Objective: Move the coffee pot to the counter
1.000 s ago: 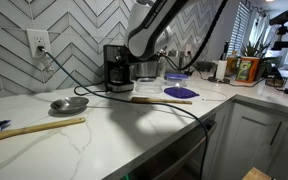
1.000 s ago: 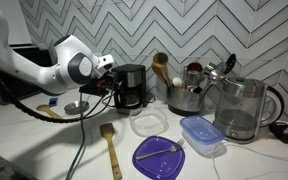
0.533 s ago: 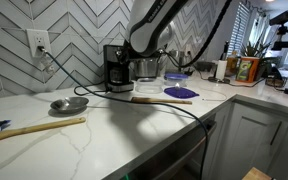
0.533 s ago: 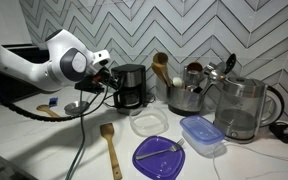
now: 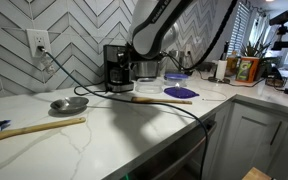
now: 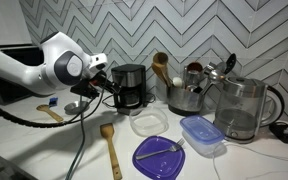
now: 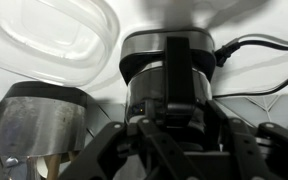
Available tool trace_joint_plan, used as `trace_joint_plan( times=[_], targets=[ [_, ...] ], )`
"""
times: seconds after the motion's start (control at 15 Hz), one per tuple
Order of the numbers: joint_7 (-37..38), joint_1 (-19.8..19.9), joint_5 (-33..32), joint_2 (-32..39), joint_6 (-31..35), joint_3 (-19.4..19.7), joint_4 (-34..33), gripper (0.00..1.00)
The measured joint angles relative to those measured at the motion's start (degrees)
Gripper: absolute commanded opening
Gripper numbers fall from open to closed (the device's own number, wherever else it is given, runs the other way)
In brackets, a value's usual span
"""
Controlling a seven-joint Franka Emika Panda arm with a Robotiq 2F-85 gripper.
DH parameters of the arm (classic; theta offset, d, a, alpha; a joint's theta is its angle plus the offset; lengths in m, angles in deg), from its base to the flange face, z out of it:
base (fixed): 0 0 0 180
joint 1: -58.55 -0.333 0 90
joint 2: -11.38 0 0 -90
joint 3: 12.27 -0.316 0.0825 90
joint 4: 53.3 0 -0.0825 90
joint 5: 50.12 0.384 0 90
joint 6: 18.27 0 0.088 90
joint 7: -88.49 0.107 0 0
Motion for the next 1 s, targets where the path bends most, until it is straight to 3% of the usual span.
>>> trace_joint_plan(
  times=[0.13, 0.27, 0.6, 0.73, 1.0],
  targets=[
    [0.42, 0.00, 0.00, -0.15, 0.00, 0.00, 0.40, 0.94],
    [0.49, 0.00, 0.00, -0.20, 0.00, 0.00, 0.48, 0.95],
    [0.51, 0.00, 0.00, 0.15, 0.14, 0.00, 0.40, 0.77],
    [0.66, 0.03, -0.10, 0.56, 0.63, 0.01, 0.25, 0.52],
    [1.67, 0.31, -1.22, 1.58, 2.90, 0.33, -0.62, 0.19]
  ],
)
